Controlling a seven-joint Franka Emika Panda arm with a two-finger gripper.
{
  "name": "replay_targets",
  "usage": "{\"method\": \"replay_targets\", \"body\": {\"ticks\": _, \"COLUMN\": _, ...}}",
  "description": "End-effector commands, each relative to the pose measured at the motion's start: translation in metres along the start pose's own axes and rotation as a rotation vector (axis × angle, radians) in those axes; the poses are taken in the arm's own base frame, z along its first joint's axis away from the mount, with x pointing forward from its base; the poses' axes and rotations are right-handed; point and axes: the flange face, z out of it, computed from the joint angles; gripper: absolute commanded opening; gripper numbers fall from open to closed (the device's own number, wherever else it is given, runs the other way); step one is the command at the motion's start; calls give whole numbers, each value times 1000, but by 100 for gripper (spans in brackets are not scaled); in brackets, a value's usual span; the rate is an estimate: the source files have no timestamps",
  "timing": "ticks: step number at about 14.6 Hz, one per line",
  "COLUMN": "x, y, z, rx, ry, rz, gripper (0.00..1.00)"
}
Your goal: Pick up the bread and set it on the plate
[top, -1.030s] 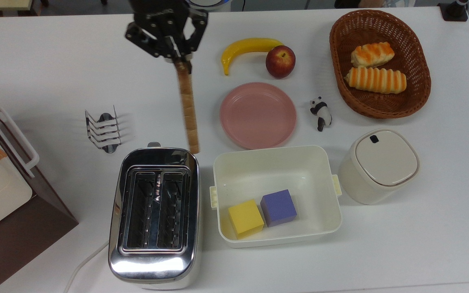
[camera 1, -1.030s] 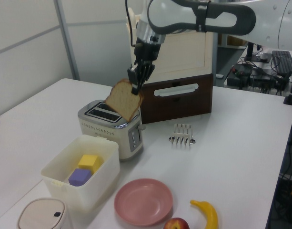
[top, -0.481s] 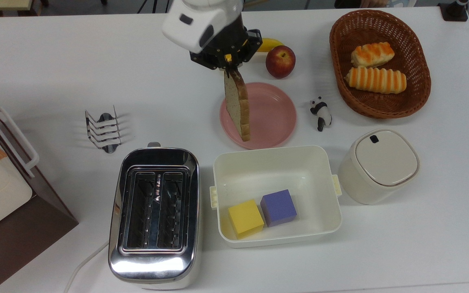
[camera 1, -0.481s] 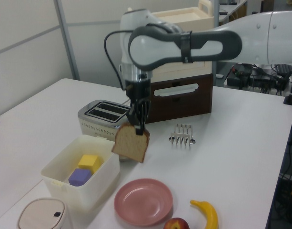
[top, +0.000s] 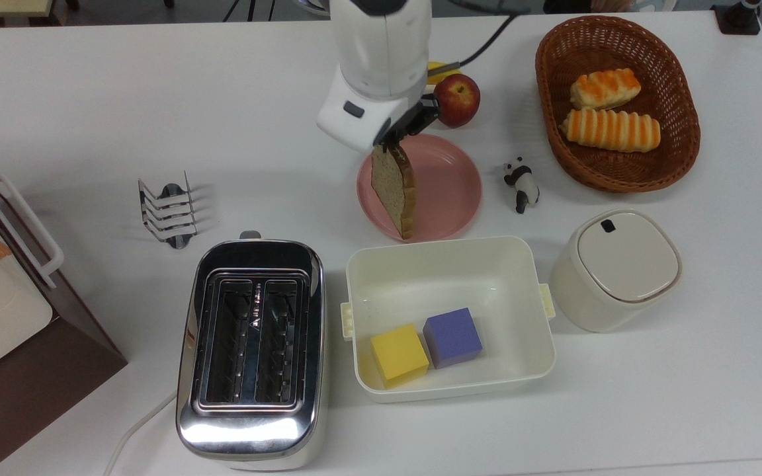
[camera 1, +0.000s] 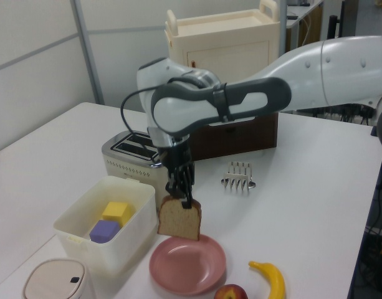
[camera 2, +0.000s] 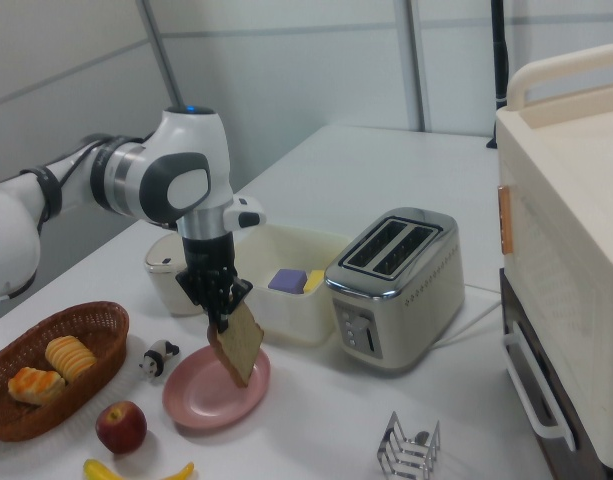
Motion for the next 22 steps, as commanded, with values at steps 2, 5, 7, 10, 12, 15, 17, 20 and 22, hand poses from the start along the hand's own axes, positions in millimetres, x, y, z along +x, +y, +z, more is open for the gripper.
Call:
{"method": "replay_targets", "body": {"ticks": 2, "x": -2, "y": -12, "z": 12, "rx": -27, "ry": -39, "rz": -12, "gripper": 0}}
{"method": "replay_targets", "body": {"ticks": 5, "x": -2, "y": -23, "z": 13, "rx": -33, "ry": -43, "rz": -29, "gripper": 0}}
{"method": "replay_targets", "body": {"ticks": 7, "x": -2, "y": -24, "z": 14, "rx": -44, "ry": -46, "rz": -33, "gripper": 33}}
{"method": "replay_targets", "body": {"ticks": 10, "x": -6, "y": -31, "z": 15, "rx": -45, "ry": -82, "rz": -42, "gripper": 100}}
{"method": "replay_targets", "body": {"ticks": 12, "x": -7, "y": -36, "z": 13, "rx": -47, "ry": -81, "rz": -50, "gripper": 100}}
{"method": "replay_targets", "body": {"ticks": 15, "x": -7, "y": -39, "z": 9, "rx": -49, "ry": -73, "rz": -49, "gripper": 100}}
{"method": "replay_targets", "body": {"ticks": 17, "x": -9, "y": -39, "z": 4, "rx": -50, "ry": -66, "rz": -48, "gripper": 100}}
{"method": "replay_targets", "body": {"ticks": 20, "x": -9, "y": -30, "z": -11, "rx": -49, "ry": -39, "rz": -33, "gripper": 100}}
{"method": "replay_targets", "body": {"ticks": 22, "x": -15, "y": -15, "z": -31, "rx": -58, "ry": -3, "rz": -9, "gripper": 100}}
